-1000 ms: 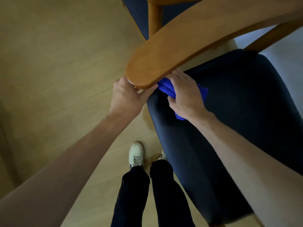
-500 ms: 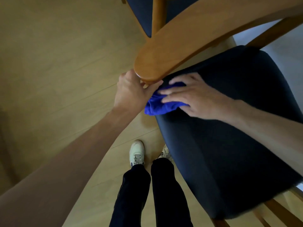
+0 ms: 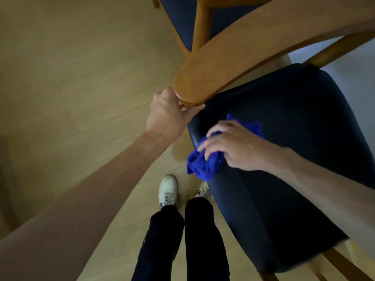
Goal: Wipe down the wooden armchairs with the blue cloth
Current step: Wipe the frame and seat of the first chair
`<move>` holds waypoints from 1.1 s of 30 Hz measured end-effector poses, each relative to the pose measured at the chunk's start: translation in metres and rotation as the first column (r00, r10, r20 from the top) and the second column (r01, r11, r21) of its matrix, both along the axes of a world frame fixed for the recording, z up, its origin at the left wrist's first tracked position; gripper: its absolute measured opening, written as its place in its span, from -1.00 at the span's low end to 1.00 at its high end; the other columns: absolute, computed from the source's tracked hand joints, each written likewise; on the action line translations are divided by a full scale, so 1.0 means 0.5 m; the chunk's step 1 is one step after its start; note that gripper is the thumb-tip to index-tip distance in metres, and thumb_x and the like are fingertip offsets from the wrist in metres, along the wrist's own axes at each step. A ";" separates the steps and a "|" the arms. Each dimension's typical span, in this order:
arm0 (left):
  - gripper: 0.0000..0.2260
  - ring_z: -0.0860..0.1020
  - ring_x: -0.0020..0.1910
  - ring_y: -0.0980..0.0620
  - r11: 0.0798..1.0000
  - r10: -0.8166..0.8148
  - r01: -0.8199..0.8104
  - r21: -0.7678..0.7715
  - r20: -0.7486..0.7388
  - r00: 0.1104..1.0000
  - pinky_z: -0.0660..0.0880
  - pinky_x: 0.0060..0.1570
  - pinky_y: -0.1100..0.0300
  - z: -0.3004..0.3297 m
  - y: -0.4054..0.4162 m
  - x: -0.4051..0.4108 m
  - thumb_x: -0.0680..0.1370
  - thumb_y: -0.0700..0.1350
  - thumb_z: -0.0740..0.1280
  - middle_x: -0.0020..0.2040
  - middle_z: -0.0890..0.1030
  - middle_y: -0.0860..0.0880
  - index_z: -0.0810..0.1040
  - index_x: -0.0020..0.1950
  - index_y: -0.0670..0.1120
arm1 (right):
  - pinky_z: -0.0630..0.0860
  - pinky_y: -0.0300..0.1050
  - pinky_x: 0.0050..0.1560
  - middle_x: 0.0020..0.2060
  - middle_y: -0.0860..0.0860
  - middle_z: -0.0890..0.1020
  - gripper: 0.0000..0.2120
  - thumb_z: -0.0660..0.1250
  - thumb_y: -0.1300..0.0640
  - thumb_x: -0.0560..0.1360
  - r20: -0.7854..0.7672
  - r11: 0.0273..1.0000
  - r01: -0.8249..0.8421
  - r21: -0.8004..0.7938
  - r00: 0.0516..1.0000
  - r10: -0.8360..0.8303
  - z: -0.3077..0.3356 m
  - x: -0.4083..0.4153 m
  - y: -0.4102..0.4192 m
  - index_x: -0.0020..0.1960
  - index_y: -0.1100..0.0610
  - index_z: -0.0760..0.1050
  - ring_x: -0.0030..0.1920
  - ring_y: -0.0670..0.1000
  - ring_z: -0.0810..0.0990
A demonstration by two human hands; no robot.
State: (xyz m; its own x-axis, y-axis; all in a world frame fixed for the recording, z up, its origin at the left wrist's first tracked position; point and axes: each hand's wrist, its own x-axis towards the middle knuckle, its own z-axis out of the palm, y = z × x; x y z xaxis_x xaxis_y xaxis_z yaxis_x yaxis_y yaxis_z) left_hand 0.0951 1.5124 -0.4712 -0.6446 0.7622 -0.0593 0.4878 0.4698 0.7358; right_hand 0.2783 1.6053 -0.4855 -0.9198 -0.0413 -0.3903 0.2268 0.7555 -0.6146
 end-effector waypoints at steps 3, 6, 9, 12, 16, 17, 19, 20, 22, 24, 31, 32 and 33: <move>-0.64 0.46 -0.46 0.07 1.000 -0.007 0.007 0.017 0.005 1.000 0.41 -0.42 0.24 0.003 0.001 -0.001 0.33 0.14 0.50 -0.43 0.48 0.06 0.51 -0.30 -0.13 | 0.02 0.25 0.47 0.25 -0.26 0.56 -0.55 0.29 0.42 0.34 -0.154 0.924 0.341 0.175 0.936 -0.316 -0.008 -0.036 0.030 0.03 -0.04 0.64 0.37 0.02 0.39; -0.48 0.61 -0.37 -0.05 0.999 -0.036 0.036 -0.007 0.041 0.999 0.57 -0.30 0.06 0.001 0.000 -0.005 0.30 0.27 0.40 -0.35 0.62 -0.09 0.60 -0.20 -0.23 | 0.05 0.30 0.44 0.22 -0.19 0.59 -0.63 0.23 0.35 0.36 -0.147 0.830 0.523 0.195 0.852 -0.502 -0.018 -0.066 -0.004 -0.01 0.00 0.63 0.35 0.07 0.40; -0.57 0.63 -0.32 -0.10 0.999 -0.045 0.045 -0.003 0.013 0.999 0.59 -0.26 -0.01 -0.007 -0.002 -0.011 0.33 0.15 0.49 -0.30 0.65 -0.14 0.63 -0.16 -0.24 | 0.14 0.24 0.38 0.15 -0.21 0.62 -0.68 0.24 0.32 0.30 -0.127 0.888 0.436 0.147 0.899 -0.420 -0.016 -0.036 -0.069 -0.10 0.00 0.62 0.28 0.08 0.44; -0.58 0.63 -0.26 -0.10 0.998 -0.013 0.012 -0.068 -0.024 1.000 0.57 -0.17 -0.02 -0.010 0.003 -0.010 0.35 0.14 0.53 -0.27 0.65 -0.15 0.62 -0.15 -0.22 | 0.02 0.14 0.45 0.14 -0.26 0.62 -0.70 0.31 0.39 0.32 0.028 0.981 0.175 0.084 0.984 -0.177 -0.004 0.058 -0.133 -0.13 0.02 0.60 0.32 0.02 0.40; -0.59 0.59 -0.29 -0.09 0.998 -0.011 0.010 -0.065 -0.025 1.000 0.52 -0.16 0.06 -0.011 0.005 -0.009 0.35 0.12 0.52 -0.30 0.65 -0.12 0.61 -0.19 -0.24 | 0.00 0.11 0.45 0.18 -0.31 0.58 -0.69 0.34 0.36 0.38 0.118 0.995 0.096 0.038 0.988 -0.100 0.010 0.068 -0.140 -0.09 -0.03 0.60 0.35 -0.03 0.34; -0.59 0.56 -0.31 -0.08 0.998 -0.022 0.019 -0.052 -0.044 0.999 0.47 -0.21 0.14 -0.009 0.005 -0.008 0.35 0.13 0.51 -0.32 0.63 -0.09 0.61 -0.20 -0.24 | 0.05 0.14 0.43 0.21 -0.31 0.57 -0.66 0.34 0.36 0.37 0.070 0.989 0.138 0.050 0.988 -0.141 0.012 0.047 -0.127 -0.06 -0.05 0.61 0.35 -0.01 0.36; -0.59 0.57 -0.32 -0.05 0.998 -0.045 0.043 -0.037 -0.057 0.997 0.46 -0.23 0.16 -0.005 0.006 -0.008 0.35 0.16 0.46 -0.31 0.64 -0.06 0.62 -0.19 -0.21 | 0.09 0.21 0.42 0.29 -0.24 0.54 -0.62 0.34 0.35 0.37 -0.077 0.956 0.268 0.121 0.963 -0.260 0.008 0.001 -0.095 0.04 -0.05 0.63 0.37 0.05 0.37; -0.60 0.60 -0.31 -0.04 0.998 -0.054 0.052 -0.040 -0.051 0.997 0.50 -0.20 0.12 -0.004 0.006 -0.009 0.35 0.17 0.44 -0.29 0.66 -0.06 0.63 -0.17 -0.19 | 0.09 0.25 0.44 0.33 -0.22 0.51 -0.60 0.33 0.35 0.39 -0.115 0.930 0.336 0.149 0.940 -0.322 0.004 -0.022 -0.084 0.09 -0.04 0.63 0.38 0.07 0.36; -0.61 0.62 -0.29 -0.02 0.998 -0.049 0.048 -0.050 -0.031 0.998 0.52 -0.19 0.08 -0.003 0.004 -0.007 0.35 0.18 0.43 -0.26 0.68 -0.06 0.63 -0.16 -0.17 | 0.01 0.28 0.48 0.38 -0.24 0.45 -0.58 0.30 0.34 0.45 -0.083 0.887 0.417 0.198 0.909 -0.409 -0.004 -0.063 -0.082 0.17 -0.07 0.59 0.42 0.04 0.30; -0.61 0.62 -0.28 -0.04 0.999 -0.036 0.036 -0.025 -0.018 0.999 0.52 -0.20 0.08 -0.005 0.000 -0.003 0.36 0.16 0.44 -0.27 0.67 -0.07 0.60 -0.19 -0.19 | -0.07 0.23 0.50 0.35 -0.29 0.46 -0.64 0.31 0.31 0.46 -0.051 0.860 0.458 0.224 0.887 -0.459 -0.018 -0.080 -0.097 0.11 -0.09 0.59 0.42 -0.01 0.28; -0.56 0.64 -0.14 -0.09 0.996 -0.065 0.065 -0.054 -0.014 0.998 0.57 -0.08 0.00 -0.005 -0.003 -0.002 0.38 0.19 0.46 -0.17 0.68 -0.10 0.60 -0.11 -0.20 | 0.03 0.14 0.50 0.14 -0.29 0.62 -0.67 0.34 0.41 0.33 0.062 0.923 0.362 0.130 0.926 -0.372 -0.006 0.131 -0.190 -0.18 -0.03 0.62 0.30 -0.01 0.41; -0.57 0.64 -0.14 -0.08 0.997 -0.060 0.058 -0.056 -0.025 0.998 0.58 -0.09 0.01 -0.005 -0.003 0.000 0.39 0.18 0.46 -0.17 0.68 -0.10 0.60 -0.11 -0.20 | 0.05 0.13 0.50 0.13 -0.29 0.62 -0.65 0.35 0.43 0.33 0.096 0.927 0.352 0.131 0.926 -0.365 0.001 0.164 -0.208 -0.19 -0.02 0.62 0.29 -0.01 0.42; -0.58 0.64 -0.15 -0.08 0.997 -0.053 0.051 -0.055 -0.035 0.998 0.58 -0.10 0.01 -0.005 -0.005 0.002 0.40 0.17 0.47 -0.17 0.68 -0.10 0.60 -0.11 -0.20 | 0.06 0.12 0.50 0.12 -0.30 0.62 -0.64 0.35 0.44 0.33 0.125 0.932 0.338 0.129 0.927 -0.354 0.006 0.187 -0.223 -0.18 -0.02 0.63 0.28 -0.01 0.43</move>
